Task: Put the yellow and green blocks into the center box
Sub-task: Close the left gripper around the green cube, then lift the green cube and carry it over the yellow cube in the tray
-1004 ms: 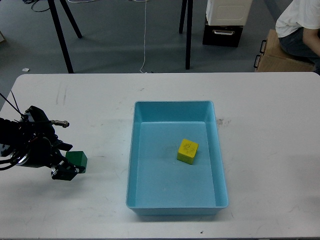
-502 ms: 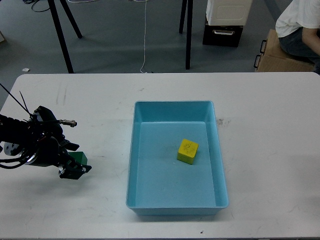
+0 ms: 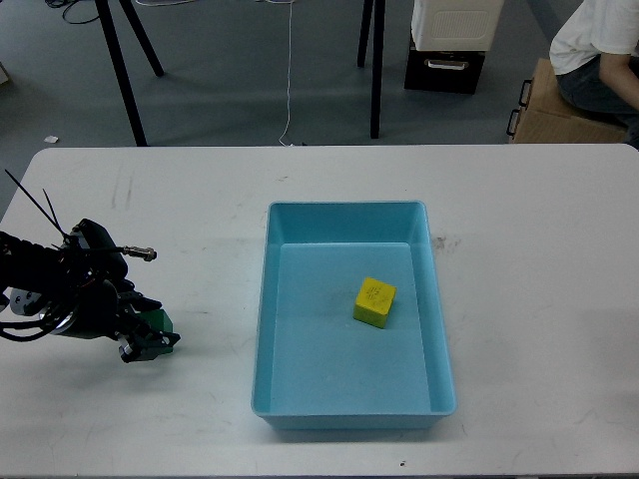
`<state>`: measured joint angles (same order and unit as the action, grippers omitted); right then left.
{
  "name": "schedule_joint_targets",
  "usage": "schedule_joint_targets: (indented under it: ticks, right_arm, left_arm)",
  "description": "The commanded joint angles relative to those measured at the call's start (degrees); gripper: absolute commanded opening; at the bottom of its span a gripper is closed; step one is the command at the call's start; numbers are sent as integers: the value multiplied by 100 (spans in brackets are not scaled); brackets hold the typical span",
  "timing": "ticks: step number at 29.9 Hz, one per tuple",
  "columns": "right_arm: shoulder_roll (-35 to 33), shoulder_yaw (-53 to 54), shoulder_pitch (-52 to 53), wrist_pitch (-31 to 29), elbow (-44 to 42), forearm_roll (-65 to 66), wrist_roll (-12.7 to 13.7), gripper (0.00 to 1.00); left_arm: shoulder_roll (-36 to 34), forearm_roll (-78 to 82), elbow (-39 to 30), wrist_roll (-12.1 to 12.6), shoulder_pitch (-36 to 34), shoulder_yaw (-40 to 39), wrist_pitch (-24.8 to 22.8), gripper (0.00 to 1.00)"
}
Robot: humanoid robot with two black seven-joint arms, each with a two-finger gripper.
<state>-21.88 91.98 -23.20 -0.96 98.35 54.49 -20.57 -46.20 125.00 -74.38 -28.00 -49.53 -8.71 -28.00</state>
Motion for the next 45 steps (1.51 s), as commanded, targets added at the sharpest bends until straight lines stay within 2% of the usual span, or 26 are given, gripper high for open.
schedule_joint_targets:
  ticks: [1,6,10,13,18,22,25,29,35,40,45]
  right_arm:
    - [0,-5,0,-1,-9,0,0,99]
    - [0,-5,0,-1,-9,0,0,99]
    - [0,-5,0,-1,-9,0,0,99]
    - [0,-5,0,8,-9,0,0,99]
    - [0,-5,0,-1,-9,0,0,99]
    - [9,-14,0,-1,-9,0,0,99]
    - [18,-14,0,-1,-18,0,0,99]
    - [18,-22,0,-1,-53,0,0,99]
    - [18,-31,9,8,-53,0,0,99]
    - [44,-40,9,61,-44,0,0,99]
    - [53,-40,9,70,-36,0,0,99]
  left_arm:
    - [5,0,55,0,-12,-8,0,39]
    - [-12,0,73,0,-30,-8,0,36]
    - [-12,0,73,0,-293,-17,0,25]
    - [-12,0,73,0,-530,-34,0,21]
    - [-100,0,-58,0,-1390,-149,0,21]
    - [-276,0,-602,0,-2216,-113,0,21]
    - [-153,-11,-1042,0,-2692,-140,0,21]
    - [837,-230,-1254,0,-3132,-149,0,21]
    - [2236,-187,-1026,0,-3089,-96,0,21]
    - [3185,-20,-202,0,-3062,246,0,21]
    - [3635,0,643,0,-2949,861,0,22]
